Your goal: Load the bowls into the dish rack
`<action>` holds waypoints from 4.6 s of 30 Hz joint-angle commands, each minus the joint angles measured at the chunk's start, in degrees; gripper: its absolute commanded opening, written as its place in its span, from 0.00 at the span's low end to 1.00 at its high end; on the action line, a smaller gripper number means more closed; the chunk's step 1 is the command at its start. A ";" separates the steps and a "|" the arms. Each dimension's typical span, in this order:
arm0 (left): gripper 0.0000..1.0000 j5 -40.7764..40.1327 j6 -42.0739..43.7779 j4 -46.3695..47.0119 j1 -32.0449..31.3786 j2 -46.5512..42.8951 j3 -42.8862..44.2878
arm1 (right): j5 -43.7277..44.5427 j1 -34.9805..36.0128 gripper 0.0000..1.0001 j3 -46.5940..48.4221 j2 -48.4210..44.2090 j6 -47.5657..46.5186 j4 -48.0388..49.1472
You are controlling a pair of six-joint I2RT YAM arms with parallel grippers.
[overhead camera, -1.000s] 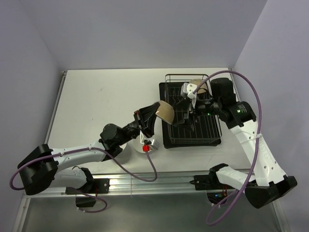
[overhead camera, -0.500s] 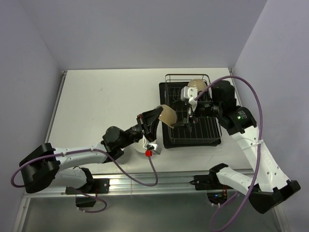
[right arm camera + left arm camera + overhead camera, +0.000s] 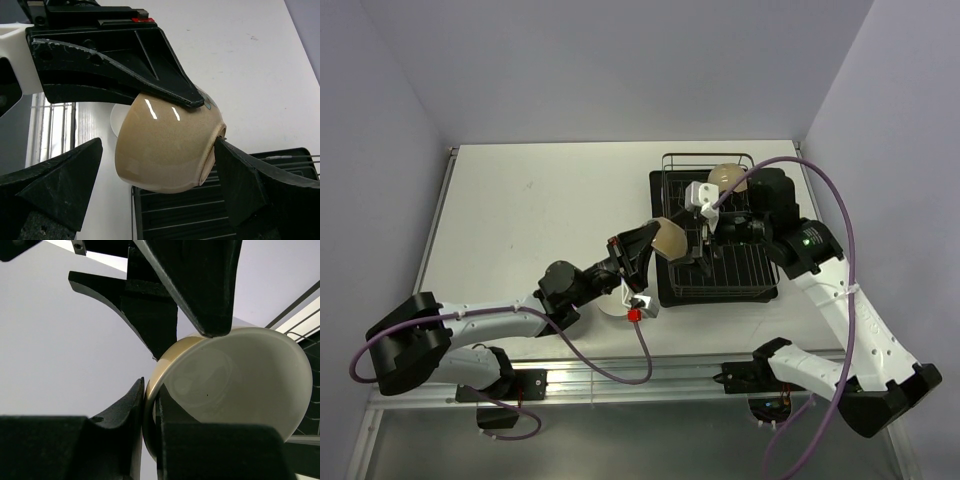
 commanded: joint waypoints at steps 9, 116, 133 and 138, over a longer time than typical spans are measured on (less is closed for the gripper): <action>0.00 -0.89 1.78 8.55 -0.44 -0.83 2.56 | 4.22 0.76 0.98 -0.36 2.69 2.64 1.32; 1.00 -14.87 -91.65 -78.64 32.08 -2.41 35.26 | 29.88 -13.30 0.00 26.88 38.72 -35.07 2.72; 0.99 -12.93 -90.68 -78.38 31.99 -2.15 34.64 | 33.49 -11.19 0.00 28.20 46.81 -38.23 6.23; 0.99 -12.58 -90.51 -78.03 32.08 -1.53 34.55 | 34.19 -10.93 0.00 28.55 48.66 -38.67 6.06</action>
